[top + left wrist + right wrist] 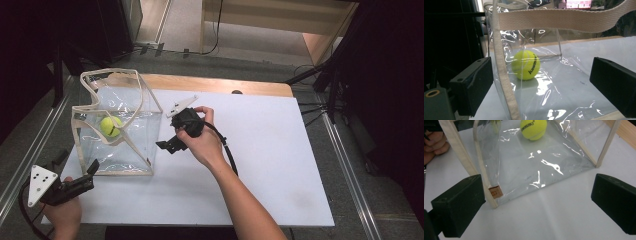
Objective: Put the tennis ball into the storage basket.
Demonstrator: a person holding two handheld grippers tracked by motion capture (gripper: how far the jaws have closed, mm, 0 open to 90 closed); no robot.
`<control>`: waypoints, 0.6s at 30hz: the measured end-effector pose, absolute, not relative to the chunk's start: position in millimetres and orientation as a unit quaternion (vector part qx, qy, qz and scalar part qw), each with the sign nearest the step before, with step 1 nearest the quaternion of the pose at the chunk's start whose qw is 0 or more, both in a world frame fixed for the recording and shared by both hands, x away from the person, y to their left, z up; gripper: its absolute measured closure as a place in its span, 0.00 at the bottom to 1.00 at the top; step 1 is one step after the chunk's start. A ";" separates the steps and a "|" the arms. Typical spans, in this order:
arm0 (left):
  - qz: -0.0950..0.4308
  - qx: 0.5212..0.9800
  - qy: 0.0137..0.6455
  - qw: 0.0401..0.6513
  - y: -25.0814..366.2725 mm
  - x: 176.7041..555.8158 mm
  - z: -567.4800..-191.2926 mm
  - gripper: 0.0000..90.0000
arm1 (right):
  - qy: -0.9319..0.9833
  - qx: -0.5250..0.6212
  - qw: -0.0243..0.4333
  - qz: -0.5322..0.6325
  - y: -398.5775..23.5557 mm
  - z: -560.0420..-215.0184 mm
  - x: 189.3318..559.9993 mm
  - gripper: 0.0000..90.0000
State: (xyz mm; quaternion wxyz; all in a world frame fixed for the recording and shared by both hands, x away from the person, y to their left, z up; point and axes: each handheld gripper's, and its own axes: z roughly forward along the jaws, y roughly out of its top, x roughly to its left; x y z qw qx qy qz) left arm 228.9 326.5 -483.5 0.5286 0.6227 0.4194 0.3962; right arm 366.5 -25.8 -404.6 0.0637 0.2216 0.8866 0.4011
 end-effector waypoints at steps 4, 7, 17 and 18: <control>0.396 0.623 0.419 0.529 326.5 228.9 -483.6 0.06 | 0.881 0.227 0.066 0.410 -31.5 -415.3 362.0 0.00; 0.396 0.623 0.419 0.529 326.6 228.9 -483.6 0.06 | 0.878 0.230 0.070 0.414 -34.8 -422.3 359.0 0.00; 0.396 0.623 0.419 0.529 326.8 228.9 -483.6 0.06 | 0.863 0.244 0.072 0.437 -53.7 -441.1 347.3 0.00; 0.396 0.623 0.419 0.529 326.7 228.9 -483.6 0.06 | 0.861 0.250 0.071 0.438 -56.2 -443.5 345.6 0.00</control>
